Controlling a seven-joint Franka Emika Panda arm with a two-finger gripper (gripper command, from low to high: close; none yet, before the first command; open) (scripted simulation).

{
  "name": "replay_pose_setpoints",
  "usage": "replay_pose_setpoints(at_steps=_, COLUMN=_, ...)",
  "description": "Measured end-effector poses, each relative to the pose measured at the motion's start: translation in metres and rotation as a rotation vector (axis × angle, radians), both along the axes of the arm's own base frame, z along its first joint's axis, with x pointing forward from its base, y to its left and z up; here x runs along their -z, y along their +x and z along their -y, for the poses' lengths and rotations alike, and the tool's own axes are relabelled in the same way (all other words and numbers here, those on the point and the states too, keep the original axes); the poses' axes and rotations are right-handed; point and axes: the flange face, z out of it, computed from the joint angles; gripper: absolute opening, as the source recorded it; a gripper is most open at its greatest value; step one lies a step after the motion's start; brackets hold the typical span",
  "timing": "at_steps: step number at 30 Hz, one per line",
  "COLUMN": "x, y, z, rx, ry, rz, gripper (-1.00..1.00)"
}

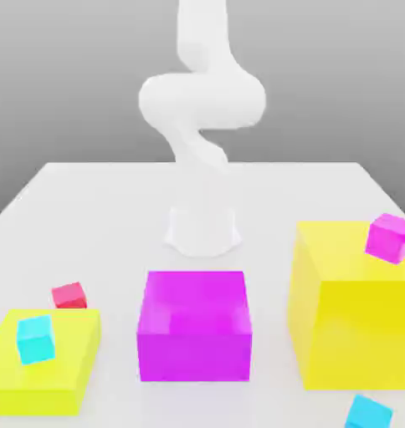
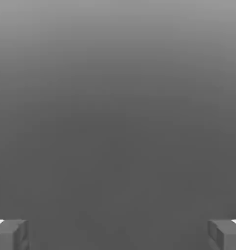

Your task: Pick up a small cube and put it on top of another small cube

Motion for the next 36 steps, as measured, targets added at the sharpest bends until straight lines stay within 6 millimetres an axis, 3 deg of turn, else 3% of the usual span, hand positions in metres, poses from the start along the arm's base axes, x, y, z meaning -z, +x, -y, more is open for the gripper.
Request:
replay_pose_setpoints(at_steps=8, x=0.100, y=0.042, z=0.059, rx=0.426, ry=0.222, rz=-0.120, gripper=0.00)
replay_pose_setpoints(at_steps=17, x=0.215, y=0.046, z=0.130, rx=0.924, ry=0.452, rz=-0.209, gripper=0.00)
replay_pose_setpoints(at_steps=26, x=0.328, y=0.010, z=0.191, rx=1.446, ry=0.663, rz=-0.258, gripper=0.00)
replay_pose_setpoints(at_steps=36, x=0.438, y=-0.064, z=0.227, rx=2.048, ry=0.865, rz=-0.269, gripper=0.00)
